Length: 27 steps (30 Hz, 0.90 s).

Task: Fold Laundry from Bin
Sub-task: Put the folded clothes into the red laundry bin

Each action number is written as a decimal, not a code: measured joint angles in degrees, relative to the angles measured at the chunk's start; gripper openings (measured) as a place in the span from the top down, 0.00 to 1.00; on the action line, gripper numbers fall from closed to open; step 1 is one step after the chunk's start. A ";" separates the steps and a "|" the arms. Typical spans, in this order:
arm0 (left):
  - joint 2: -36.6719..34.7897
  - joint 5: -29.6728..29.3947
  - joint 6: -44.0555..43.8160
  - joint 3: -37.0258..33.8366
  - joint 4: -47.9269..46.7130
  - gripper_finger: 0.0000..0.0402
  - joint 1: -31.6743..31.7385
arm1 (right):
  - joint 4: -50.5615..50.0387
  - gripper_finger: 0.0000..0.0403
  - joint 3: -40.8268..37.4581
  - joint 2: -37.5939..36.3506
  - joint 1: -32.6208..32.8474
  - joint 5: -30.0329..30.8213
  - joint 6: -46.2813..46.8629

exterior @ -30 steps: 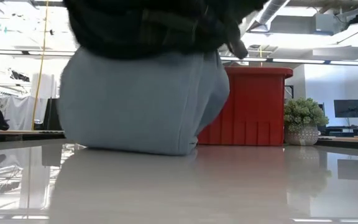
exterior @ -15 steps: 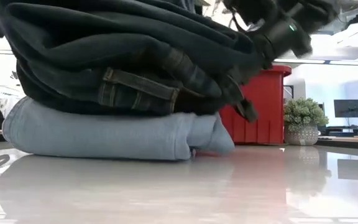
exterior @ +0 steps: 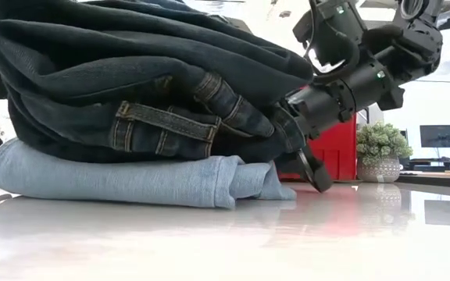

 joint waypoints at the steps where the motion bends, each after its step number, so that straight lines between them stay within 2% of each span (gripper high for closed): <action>1: -0.02 -0.02 0.16 0.00 -0.97 0.29 0.00 | -0.22 0.21 0.00 -0.04 -0.14 0.02 0.02; 3: -0.02 0.23 -0.67 0.04 -3.98 0.21 0.19 | -0.58 0.11 0.00 -0.13 -0.37 -0.29 0.03; 6: -0.18 2.75 -3.22 0.28 -8.00 0.16 1.14 | -0.87 0.05 0.03 -0.15 -0.73 -0.77 0.05; 12: -0.06 6.06 -5.60 1.43 -9.97 0.19 1.68 | -0.99 0.08 0.07 -0.17 -1.56 -3.55 1.44; 16: -0.35 6.71 -2.80 4.58 -12.32 0.22 1.68 | -1.04 0.11 0.07 -0.17 -1.97 -5.41 1.82; 23: -3.82 4.29 4.59 12.20 -35.44 0.25 1.64 | -1.08 0.12 0.07 -0.17 -2.98 -6.64 2.58; 27: -4.68 3.15 4.60 11.41 -34.65 0.25 1.64 | -1.08 0.12 0.07 -0.17 -3.42 -7.81 2.55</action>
